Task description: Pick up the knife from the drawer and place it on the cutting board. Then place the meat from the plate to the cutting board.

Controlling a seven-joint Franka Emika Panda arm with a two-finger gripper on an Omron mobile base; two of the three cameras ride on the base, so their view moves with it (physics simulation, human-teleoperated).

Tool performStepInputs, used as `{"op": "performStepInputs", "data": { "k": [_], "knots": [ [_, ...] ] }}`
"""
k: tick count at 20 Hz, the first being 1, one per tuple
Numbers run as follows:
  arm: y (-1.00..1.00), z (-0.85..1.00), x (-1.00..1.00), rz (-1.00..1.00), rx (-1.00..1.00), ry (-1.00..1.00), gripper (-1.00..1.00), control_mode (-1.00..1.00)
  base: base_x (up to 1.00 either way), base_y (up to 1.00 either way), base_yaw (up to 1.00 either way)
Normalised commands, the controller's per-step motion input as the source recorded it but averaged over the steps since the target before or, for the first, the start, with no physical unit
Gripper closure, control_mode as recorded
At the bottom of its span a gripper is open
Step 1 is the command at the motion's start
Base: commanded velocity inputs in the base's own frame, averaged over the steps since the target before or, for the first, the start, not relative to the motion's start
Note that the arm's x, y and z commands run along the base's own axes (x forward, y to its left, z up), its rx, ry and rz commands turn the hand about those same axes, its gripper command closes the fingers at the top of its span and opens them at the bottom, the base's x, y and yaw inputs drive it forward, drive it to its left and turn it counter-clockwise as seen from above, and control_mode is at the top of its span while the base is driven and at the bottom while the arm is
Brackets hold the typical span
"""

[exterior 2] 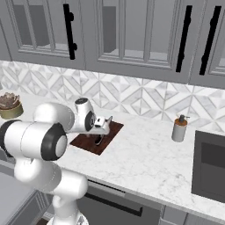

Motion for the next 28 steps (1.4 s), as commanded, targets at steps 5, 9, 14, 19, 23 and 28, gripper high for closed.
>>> {"op": "performStepInputs", "data": {
  "k": [5,9,14,19,23,28],
  "knots": [
    [0.42,0.28,-0.29,0.07,-0.02,-0.11,-1.00,-1.00,0.00,0.00,0.00],
    [0.57,0.03,-0.29,0.15,-0.04,-0.08,-1.00,-1.00,0.00,0.00,0.00],
    [0.62,0.11,-0.17,0.15,-0.02,-0.01,-1.00,-1.00,0.00,0.00,0.00],
    [0.61,0.28,-0.13,0.02,0.00,0.04,-1.00,-1.00,0.00,0.00,0.00],
    [0.64,0.13,-0.01,-0.03,0.02,0.11,-1.00,-1.00,0.00,0.00,0.00],
    [0.68,0.02,0.00,0.00,0.00,0.11,-1.00,-1.00,0.00,0.00,0.00]
  ]
}}
